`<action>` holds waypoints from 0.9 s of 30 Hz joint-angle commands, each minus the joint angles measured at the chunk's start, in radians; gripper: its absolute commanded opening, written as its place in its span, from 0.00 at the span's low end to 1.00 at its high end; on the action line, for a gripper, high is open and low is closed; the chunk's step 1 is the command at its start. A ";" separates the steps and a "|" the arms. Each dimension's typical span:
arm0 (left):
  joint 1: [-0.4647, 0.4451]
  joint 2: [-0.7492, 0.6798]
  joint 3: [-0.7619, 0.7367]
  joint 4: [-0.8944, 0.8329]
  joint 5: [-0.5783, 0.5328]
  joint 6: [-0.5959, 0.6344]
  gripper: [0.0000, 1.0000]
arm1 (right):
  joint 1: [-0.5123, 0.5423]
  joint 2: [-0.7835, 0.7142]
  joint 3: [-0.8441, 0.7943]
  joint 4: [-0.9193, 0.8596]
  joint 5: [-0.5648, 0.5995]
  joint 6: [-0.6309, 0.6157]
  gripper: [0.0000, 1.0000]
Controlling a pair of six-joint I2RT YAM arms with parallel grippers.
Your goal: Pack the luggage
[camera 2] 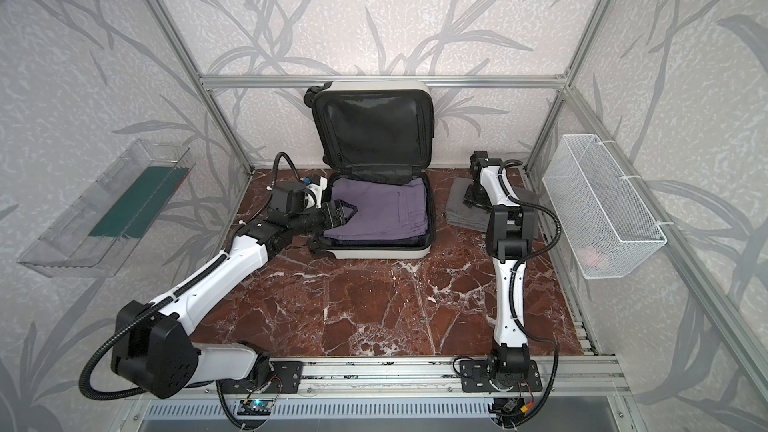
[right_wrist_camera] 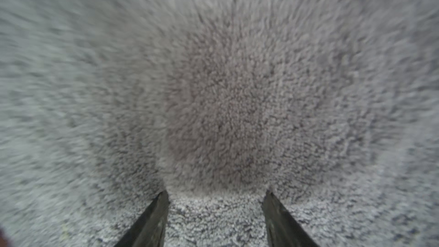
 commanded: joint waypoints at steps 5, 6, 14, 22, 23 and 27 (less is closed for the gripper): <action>-0.004 -0.053 0.030 -0.013 0.010 0.010 0.86 | -0.004 -0.224 -0.405 0.108 -0.058 0.041 0.63; -0.005 -0.058 0.029 -0.017 0.009 0.012 0.86 | -0.004 -0.255 -0.462 0.134 -0.064 0.045 0.63; -0.006 -0.113 0.012 -0.043 0.012 0.029 0.86 | -0.004 -0.463 -0.843 0.272 -0.108 0.073 0.63; -0.015 -0.168 -0.014 -0.049 0.012 0.029 0.86 | 0.005 -0.670 -1.148 0.354 -0.141 0.084 0.63; -0.016 -0.174 -0.016 -0.052 0.013 0.030 0.86 | 0.006 -0.700 -1.182 0.366 -0.144 0.084 0.63; -0.021 -0.186 -0.021 -0.067 0.009 0.036 0.86 | 0.008 -0.815 -1.250 0.386 -0.164 0.077 0.63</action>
